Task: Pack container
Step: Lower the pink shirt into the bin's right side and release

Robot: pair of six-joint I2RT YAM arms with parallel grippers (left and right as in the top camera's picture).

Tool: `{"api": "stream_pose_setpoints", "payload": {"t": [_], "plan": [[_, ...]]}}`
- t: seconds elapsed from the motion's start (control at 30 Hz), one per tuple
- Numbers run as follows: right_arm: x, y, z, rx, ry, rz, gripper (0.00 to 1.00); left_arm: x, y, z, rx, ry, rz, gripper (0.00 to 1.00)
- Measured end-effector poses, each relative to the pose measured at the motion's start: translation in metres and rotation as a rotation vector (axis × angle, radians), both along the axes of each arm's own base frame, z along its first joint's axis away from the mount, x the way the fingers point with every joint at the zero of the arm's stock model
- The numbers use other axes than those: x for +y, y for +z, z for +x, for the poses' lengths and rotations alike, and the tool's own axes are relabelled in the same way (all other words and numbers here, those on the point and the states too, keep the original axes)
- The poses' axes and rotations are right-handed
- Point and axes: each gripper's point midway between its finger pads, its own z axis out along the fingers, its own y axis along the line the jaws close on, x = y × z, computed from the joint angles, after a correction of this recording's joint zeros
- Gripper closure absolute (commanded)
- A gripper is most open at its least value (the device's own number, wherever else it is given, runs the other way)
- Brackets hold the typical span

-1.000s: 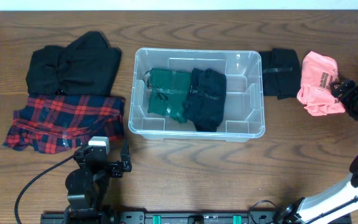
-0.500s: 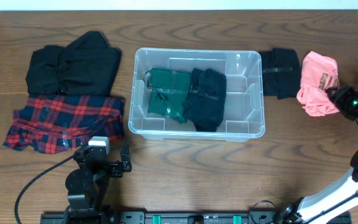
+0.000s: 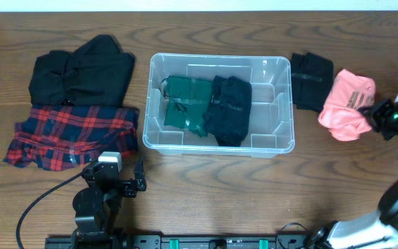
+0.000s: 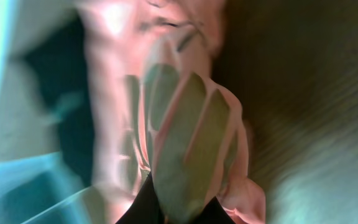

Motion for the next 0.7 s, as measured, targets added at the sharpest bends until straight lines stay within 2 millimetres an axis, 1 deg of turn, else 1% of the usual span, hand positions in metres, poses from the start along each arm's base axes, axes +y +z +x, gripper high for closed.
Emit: {"api": "stream_pose_setpoints", "payload": {"t": [0.07, 0.17, 0.23, 0.27, 0.3, 0.33, 0.4, 0.47, 0.5, 0.6, 0.7], "plan": [[0.014, 0.050, 0.000, -0.091, 0.028, -0.055, 0.99, 0.000, 0.000, 0.000, 0.000, 0.000, 0.000, 0.02], [0.048, 0.125, -0.008, -0.253, 0.095, -0.140, 0.99, 0.000, 0.000, 0.000, 0.000, 0.000, 0.000, 0.02], [0.077, 0.166, -0.016, -0.355, 0.155, -0.172, 0.99, 0.000, 0.000, 0.000, 0.000, 0.000, 0.000, 0.02], [0.099, 0.189, -0.022, -0.420, 0.201, -0.177, 0.99, 0.000, 0.000, 0.000, 0.000, 0.000, 0.000, 0.02], [0.114, 0.201, -0.026, -0.455, 0.231, -0.174, 0.99, 0.000, 0.000, 0.000, 0.000, 0.000, 0.000, 0.02], [0.134, 0.215, -0.032, -0.496, 0.273, -0.162, 0.99, 0.000, 0.000, 0.000, 0.000, 0.000, 0.000, 0.02], [0.167, 0.231, -0.042, -0.544, 0.341, -0.129, 0.99, 0.000, 0.000, 0.000, 0.000, 0.000, 0.000, 0.02], [0.195, 0.239, -0.049, -0.558, 0.397, -0.081, 0.99, 0.000, 0.000, 0.000, 0.000, 0.000, 0.000, 0.02], [0.211, 0.239, -0.051, -0.552, 0.425, -0.052, 0.99, 0.000, 0.000, 0.000, 0.000, 0.000, 0.000, 0.02], [0.245, 0.231, -0.051, -0.504, 0.477, 0.009, 0.99, 0.000, 0.000, 0.000, 0.000, 0.000, 0.000, 0.02], [0.277, 0.217, -0.042, -0.457, 0.515, 0.042, 0.99, 0.000, 0.000, 0.000, 0.000, 0.000, 0.000, 0.02]]}}
